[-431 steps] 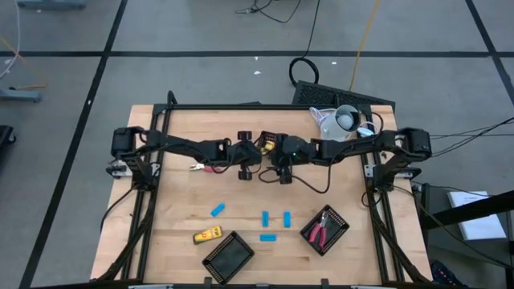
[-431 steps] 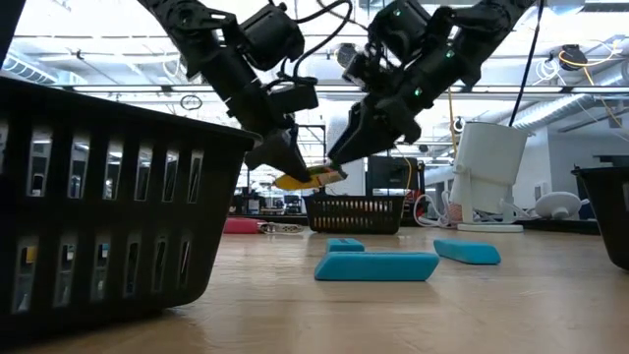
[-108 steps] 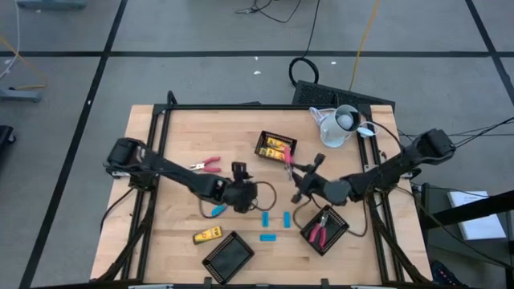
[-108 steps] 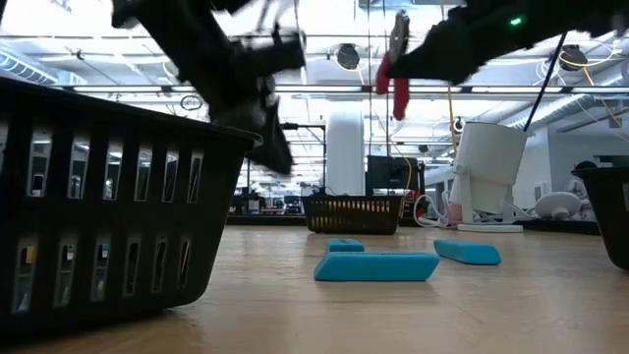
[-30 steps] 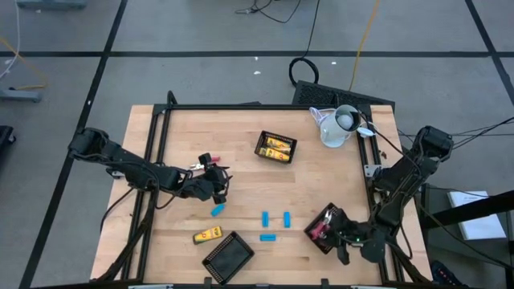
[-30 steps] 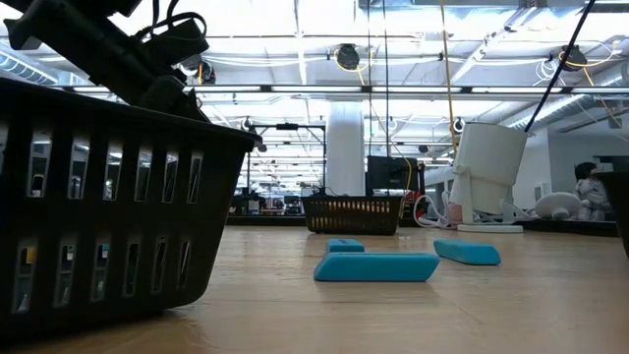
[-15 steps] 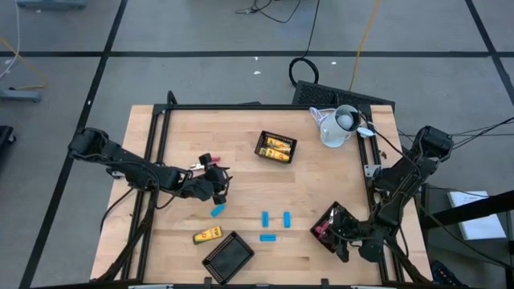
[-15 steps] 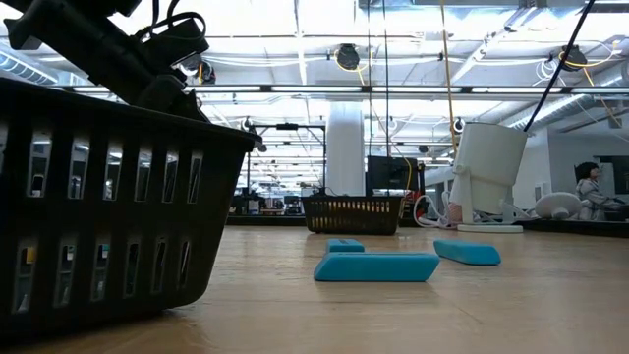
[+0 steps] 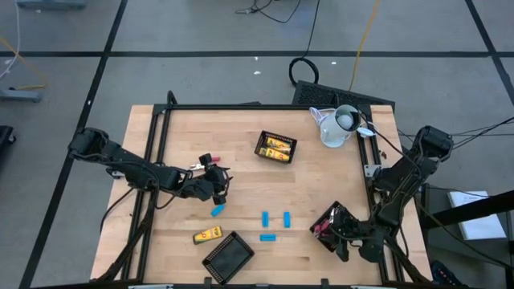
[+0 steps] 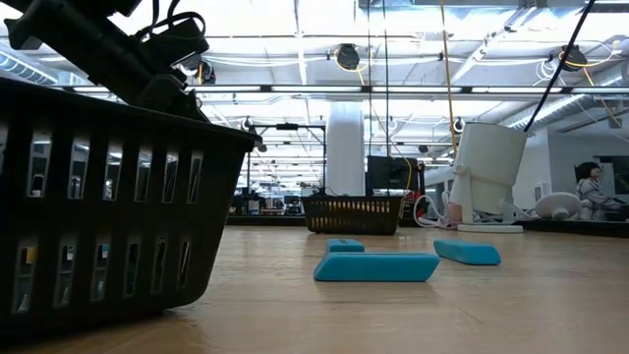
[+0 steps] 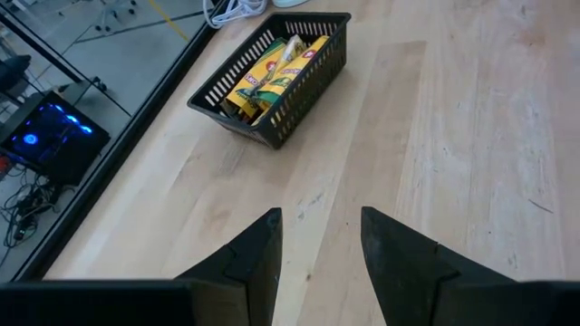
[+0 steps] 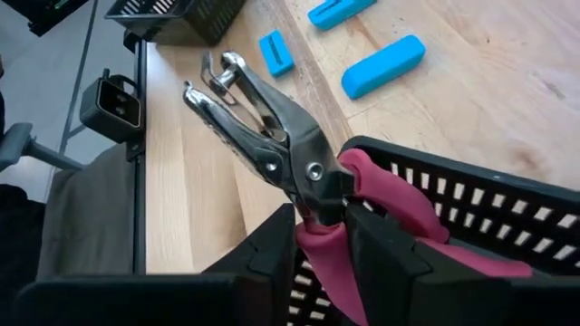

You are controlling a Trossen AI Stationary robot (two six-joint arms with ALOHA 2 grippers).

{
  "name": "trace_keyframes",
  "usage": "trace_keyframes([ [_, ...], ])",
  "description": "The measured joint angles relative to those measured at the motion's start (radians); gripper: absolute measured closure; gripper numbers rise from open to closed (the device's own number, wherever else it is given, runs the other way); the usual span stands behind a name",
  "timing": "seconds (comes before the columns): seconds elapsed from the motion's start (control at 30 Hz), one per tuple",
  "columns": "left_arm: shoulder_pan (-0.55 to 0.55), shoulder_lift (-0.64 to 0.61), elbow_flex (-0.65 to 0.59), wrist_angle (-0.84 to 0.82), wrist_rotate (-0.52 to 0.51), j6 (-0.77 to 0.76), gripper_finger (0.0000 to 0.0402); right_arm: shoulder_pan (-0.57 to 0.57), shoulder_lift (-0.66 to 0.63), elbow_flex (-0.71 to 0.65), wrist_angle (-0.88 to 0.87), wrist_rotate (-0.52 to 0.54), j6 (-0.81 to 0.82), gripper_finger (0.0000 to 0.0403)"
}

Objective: Pick & Place School Supplies
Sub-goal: Put the pink hole puncher into the bottom right black bin

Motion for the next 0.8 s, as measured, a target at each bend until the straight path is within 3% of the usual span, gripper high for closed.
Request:
trace_keyframes([
  [0.13, 0.0, 0.0, 0.0, 0.0, 0.0, 0.0, 0.0249, 0.0, -0.027, 0.016, 0.002, 0.005, -0.055, 0.0335],
  [0.33, 0.0, 0.0, 0.0, 0.0, 0.009, 0.0, 0.0249, 0.018, -0.082, 0.066, -0.087, 0.094, -0.119, 0.0344],
  [0.8, 0.0, 0.0, 0.0, 0.0, 0.021, -0.004, 0.0249, 0.1, -0.079, 0.082, -0.462, 0.136, 0.391, 0.0352],
])
